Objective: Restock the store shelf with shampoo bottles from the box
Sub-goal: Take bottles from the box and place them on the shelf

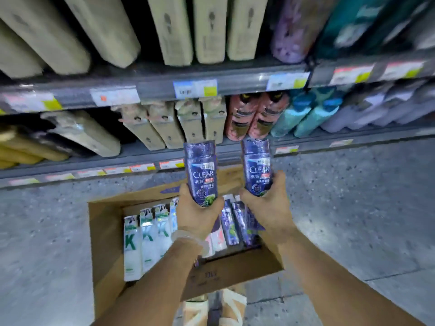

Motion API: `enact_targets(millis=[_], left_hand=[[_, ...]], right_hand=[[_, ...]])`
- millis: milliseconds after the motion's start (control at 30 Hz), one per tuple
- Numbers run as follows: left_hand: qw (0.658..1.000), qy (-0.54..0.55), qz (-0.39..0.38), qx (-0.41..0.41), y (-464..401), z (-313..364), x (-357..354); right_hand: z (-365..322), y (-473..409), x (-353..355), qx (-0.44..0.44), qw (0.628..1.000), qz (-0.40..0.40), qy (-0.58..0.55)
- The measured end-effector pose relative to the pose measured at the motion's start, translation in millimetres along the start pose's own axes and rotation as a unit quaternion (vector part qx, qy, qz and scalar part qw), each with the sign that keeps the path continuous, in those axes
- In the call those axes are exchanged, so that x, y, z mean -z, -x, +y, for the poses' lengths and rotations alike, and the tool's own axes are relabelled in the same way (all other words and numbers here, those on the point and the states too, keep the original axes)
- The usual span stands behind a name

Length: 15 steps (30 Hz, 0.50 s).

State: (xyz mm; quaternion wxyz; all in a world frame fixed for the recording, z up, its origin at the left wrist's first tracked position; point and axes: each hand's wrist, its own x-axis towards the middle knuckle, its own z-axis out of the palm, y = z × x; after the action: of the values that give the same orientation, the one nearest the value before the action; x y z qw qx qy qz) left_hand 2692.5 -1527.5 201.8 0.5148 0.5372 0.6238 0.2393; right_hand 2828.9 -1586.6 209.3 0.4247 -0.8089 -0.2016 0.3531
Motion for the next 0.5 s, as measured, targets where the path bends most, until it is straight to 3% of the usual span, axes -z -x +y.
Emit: enact_targets(millis=[300,500], left_hand=[[0.978,0.074,-0.031,-0.195,81.2,270.2,60.6],[0.942,0.1,-0.067,-0.312,163.1,416.1,81.9]], right_hand=[[-236.0,79.7,142.4,0.182,0.973,0.138,-0.043],[-343.5,151.5,243.9,0.248,0.94,0.224,-0.068]])
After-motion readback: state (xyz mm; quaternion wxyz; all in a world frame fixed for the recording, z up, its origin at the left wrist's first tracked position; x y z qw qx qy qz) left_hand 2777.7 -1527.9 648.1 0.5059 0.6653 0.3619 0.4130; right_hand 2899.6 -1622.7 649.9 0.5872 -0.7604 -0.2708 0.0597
